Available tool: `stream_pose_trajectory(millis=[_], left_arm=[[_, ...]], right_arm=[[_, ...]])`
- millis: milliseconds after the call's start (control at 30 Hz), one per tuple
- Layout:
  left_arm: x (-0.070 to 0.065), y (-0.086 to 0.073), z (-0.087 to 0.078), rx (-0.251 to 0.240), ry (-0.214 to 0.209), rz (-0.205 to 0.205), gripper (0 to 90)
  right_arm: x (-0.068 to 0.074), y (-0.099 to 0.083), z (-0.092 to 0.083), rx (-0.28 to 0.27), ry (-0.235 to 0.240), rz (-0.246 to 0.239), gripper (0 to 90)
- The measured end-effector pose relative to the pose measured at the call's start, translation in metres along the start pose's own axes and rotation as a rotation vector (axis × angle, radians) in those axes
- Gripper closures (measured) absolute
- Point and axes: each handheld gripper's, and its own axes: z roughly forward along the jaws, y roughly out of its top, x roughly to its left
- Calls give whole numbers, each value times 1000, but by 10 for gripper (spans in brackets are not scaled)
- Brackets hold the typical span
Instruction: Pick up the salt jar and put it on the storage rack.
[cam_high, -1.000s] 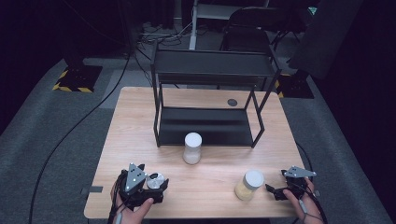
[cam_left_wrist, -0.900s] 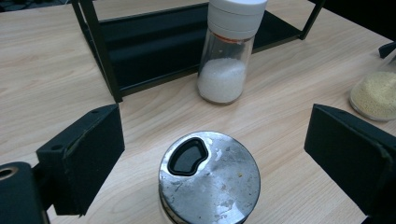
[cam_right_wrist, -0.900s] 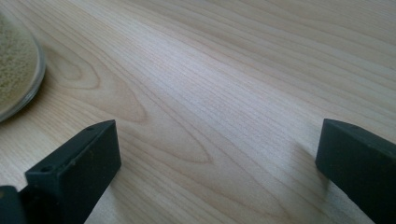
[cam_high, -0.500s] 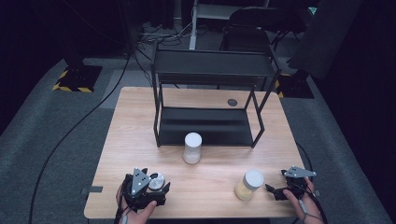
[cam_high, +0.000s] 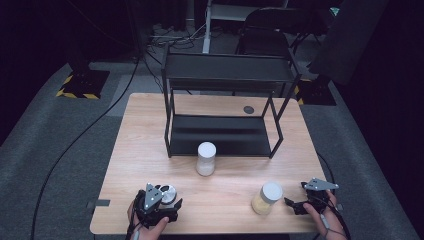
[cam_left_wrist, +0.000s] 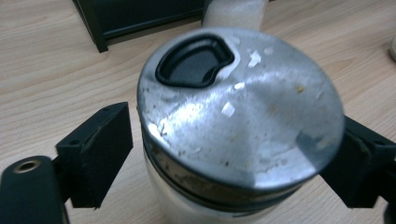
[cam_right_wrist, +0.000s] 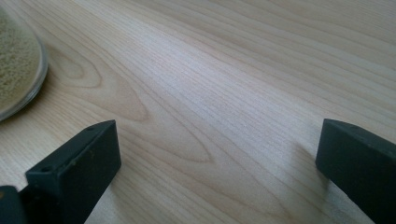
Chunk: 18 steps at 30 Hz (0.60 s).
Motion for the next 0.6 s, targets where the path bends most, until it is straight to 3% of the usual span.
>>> stream_pose_trajectory(millis=[333, 433, 600], left_arm=[[4, -8, 6, 4, -16, -11, 213], [3, -9, 6, 3, -14, -1, 277], [-1, -7, 6, 11, 4, 26, 293]], right_arm=[[0, 0, 0, 0, 1, -1, 2], [0, 0, 0, 0, 2, -1, 2], [0, 0, 0, 0, 2, -2, 3]])
